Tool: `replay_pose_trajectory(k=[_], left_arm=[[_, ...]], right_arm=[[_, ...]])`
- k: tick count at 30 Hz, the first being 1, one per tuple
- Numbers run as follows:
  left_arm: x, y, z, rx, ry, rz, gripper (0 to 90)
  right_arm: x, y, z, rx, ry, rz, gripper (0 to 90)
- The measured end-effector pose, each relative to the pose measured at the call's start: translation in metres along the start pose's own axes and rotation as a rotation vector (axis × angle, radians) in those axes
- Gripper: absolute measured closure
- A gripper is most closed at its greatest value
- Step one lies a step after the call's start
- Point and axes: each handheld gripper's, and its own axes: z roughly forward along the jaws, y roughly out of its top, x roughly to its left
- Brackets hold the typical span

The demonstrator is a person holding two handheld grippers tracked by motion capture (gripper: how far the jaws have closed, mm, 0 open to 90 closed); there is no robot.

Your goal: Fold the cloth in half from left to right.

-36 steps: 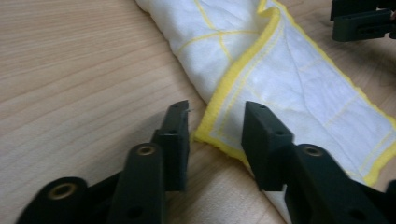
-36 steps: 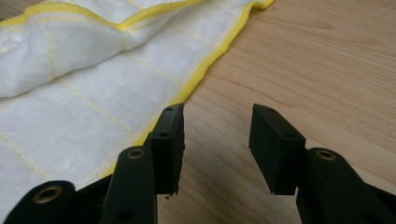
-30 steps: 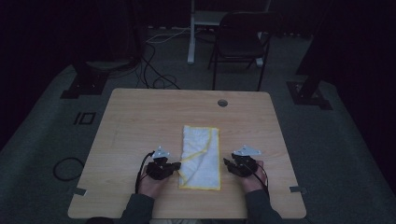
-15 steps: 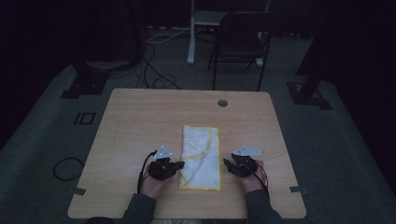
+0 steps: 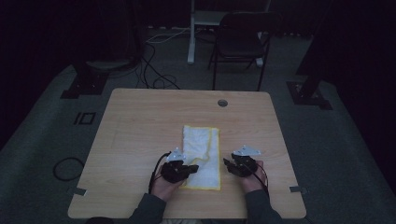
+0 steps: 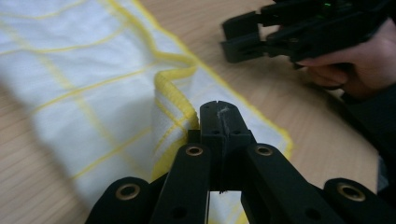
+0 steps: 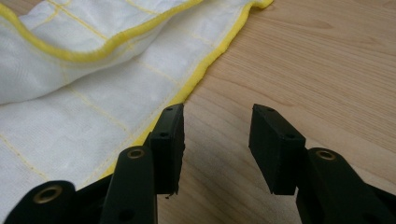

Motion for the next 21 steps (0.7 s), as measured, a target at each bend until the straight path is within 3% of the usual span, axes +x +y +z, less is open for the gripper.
replay_pose_trajectory(k=[7,9,10,17,21], left_arm=[[-0.024,0.005,0.018,0.028,-0.075,0.05,90.0],[-0.026,0.005,0.019,0.028,-0.079,0.051,90.0],[-0.032,0.006,0.024,0.037,-0.104,0.065,90.0],[-0.049,0.013,0.036,0.036,-0.158,0.091,90.0],[-0.05,0.014,0.039,0.044,-0.14,0.111,90.0]], right_arm=[[0.0,0.0,0.0,0.0,0.0,0.001,55.3],[0.0,0.0,0.0,0.0,0.001,0.001,55.3],[0.001,0.0,0.0,0.0,0.001,-0.001,55.3],[0.0,0.0,0.0,-0.001,0.001,0.001,55.3],[0.001,0.0,0.0,0.0,0.003,0.0,55.3]])
